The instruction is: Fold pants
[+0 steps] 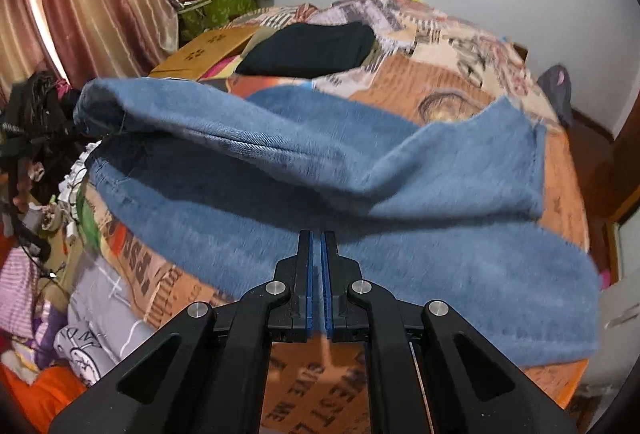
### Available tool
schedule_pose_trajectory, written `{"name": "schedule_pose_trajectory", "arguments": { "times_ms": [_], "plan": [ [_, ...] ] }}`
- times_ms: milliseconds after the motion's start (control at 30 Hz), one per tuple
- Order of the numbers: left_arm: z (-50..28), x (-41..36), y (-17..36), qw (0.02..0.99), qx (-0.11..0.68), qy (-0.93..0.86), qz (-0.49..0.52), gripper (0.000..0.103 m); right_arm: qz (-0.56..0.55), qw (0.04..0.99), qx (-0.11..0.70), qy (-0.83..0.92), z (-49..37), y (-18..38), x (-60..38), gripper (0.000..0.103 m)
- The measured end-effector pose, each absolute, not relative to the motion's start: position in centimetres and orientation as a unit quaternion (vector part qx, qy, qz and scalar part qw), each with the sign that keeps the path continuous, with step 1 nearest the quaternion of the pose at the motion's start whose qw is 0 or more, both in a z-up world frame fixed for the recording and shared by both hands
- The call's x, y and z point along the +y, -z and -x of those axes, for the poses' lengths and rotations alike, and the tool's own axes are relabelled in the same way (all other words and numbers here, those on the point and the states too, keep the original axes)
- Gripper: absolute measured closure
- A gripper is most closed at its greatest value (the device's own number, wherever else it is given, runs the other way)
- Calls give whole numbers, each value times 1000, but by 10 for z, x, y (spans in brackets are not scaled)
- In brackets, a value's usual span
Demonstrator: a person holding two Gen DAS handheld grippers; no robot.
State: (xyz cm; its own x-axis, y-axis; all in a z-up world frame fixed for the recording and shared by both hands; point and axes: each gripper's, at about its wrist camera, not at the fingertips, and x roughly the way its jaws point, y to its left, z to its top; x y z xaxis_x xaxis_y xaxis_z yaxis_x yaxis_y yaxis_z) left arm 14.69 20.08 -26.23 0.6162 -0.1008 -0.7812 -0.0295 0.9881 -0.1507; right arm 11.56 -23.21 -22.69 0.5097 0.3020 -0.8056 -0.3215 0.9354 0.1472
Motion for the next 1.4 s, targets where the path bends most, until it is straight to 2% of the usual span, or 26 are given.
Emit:
{"name": "schedule_pose_trajectory", "arguments": {
  "times_ms": [133, 267, 600, 800, 967, 1167, 1267, 1400],
  "plan": [
    [-138, 201, 291, 881, 467, 1, 79, 99, -10, 870, 458, -181, -114, 227, -237, 99],
    [-129, 198, 298, 874, 479, -8, 76, 98, -19, 876, 449, -176, -109, 219, -241, 99],
    [-120, 206, 231, 895, 438, -51, 59, 95, -31, 898, 425, -112, -123, 200, -282, 98],
    [-161, 175, 202, 904, 421, -32, 60, 83, -36, 901, 424, -79, -151, 197, -312, 96],
    [-215, 136, 195, 905, 421, -11, 62, 81, -37, 902, 425, -60, -185, 199, -337, 78],
    [-280, 91, 196, 903, 426, 10, 61, 66, -35, 900, 433, -44, -239, 212, -364, 63],
    [-308, 70, 198, 903, 426, 18, 56, 61, -33, 896, 441, -37, -271, 223, -378, 57],
    [-340, 41, 203, 904, 425, 23, 28, 56, -36, 891, 452, -25, -316, 244, -395, 56]
  ]
}}
